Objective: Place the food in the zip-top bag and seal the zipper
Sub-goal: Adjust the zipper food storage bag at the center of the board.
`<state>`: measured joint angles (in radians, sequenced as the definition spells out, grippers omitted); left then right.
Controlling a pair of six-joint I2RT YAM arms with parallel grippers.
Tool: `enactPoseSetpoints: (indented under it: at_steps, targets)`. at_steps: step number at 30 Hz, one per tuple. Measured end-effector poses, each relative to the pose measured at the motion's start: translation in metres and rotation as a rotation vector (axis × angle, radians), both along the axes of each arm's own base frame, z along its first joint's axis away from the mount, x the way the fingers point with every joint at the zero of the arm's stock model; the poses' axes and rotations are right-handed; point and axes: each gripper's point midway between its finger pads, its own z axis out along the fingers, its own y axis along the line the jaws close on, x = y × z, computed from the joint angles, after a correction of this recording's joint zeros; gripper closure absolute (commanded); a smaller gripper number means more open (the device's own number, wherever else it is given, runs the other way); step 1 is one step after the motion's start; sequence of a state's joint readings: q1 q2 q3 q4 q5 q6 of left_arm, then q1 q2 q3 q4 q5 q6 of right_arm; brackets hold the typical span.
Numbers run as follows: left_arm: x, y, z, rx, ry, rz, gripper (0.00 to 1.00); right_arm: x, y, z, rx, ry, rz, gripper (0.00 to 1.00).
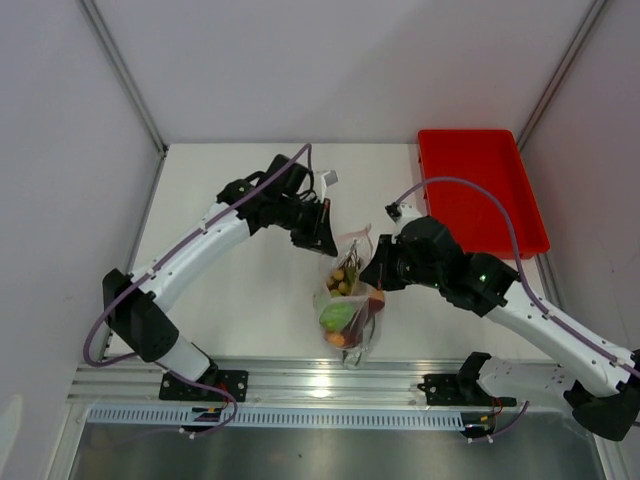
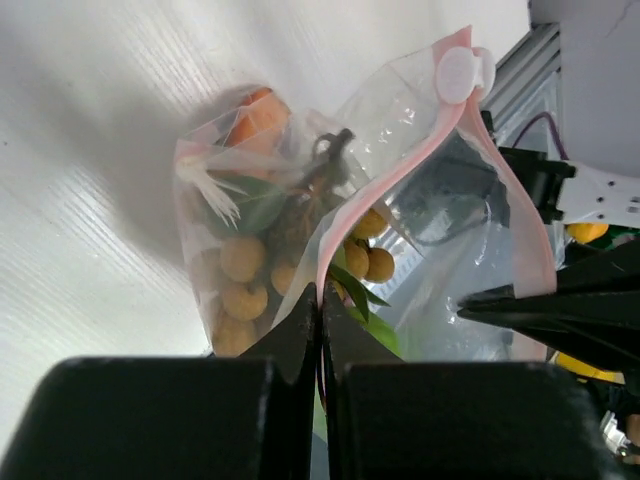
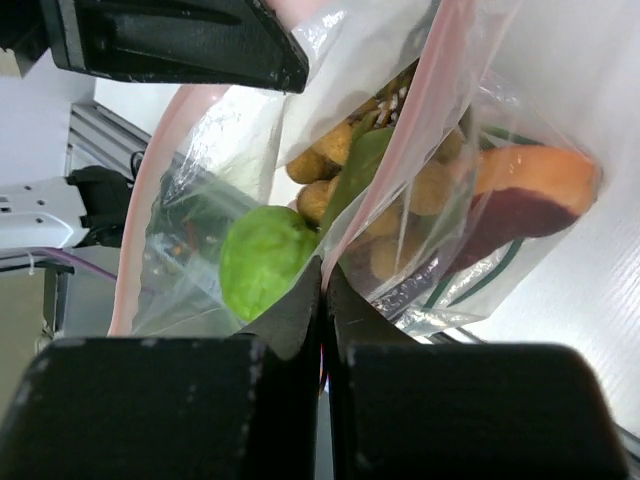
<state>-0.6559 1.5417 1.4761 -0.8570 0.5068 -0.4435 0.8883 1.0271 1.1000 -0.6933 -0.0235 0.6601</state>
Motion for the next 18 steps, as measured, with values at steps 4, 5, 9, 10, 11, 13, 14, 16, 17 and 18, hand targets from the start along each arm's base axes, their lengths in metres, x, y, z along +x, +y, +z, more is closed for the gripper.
enactPoseSetpoints:
  at_steps: [4, 5, 9, 10, 11, 13, 14, 16, 17, 18]
  targets:
    - [0.007, -0.009, 0.057, -0.092, -0.096, -0.011, 0.99, 0.005, 0.002, 0.043, 0.057, -0.073, -0.008, 1.00]
    - [0.007, -0.010, 0.075, -0.127, -0.136, -0.017, 0.99, 0.005, 0.003, 0.058, 0.082, -0.097, -0.009, 1.00]
    - [-0.007, -0.005, 0.122, -0.231, -0.245, -0.039, 0.99, -0.001, 0.002, 0.099, 0.169, -0.173, 0.003, 1.00]
    - [-0.010, -0.003, 0.124, -0.238, -0.254, -0.040, 1.00, -0.003, 0.000, 0.102, 0.178, -0.180, 0.003, 1.00]
    - [-0.014, 0.000, 0.122, -0.239, -0.253, -0.040, 0.99, -0.004, -0.001, 0.102, 0.179, -0.182, 0.002, 1.00]
    - [-0.017, 0.001, 0.104, -0.222, -0.227, -0.043, 0.99, -0.003, -0.003, 0.094, 0.169, -0.180, -0.007, 1.00]
    - [-0.017, 0.001, 0.095, -0.208, -0.207, -0.044, 0.99, -0.002, -0.004, 0.085, 0.151, -0.170, -0.014, 1.00]
    - [-0.013, -0.001, 0.062, -0.156, -0.138, -0.039, 1.00, 0.000, -0.003, 0.062, 0.106, -0.136, -0.025, 1.00]
    - [-0.012, -0.002, 0.051, -0.137, -0.112, -0.039, 0.99, 0.002, -0.003, 0.050, 0.077, -0.117, -0.029, 1.00]
    - [-0.010, -0.003, 0.039, -0.115, -0.083, -0.037, 0.99, 0.002, -0.002, 0.039, 0.053, -0.097, -0.031, 1.00]
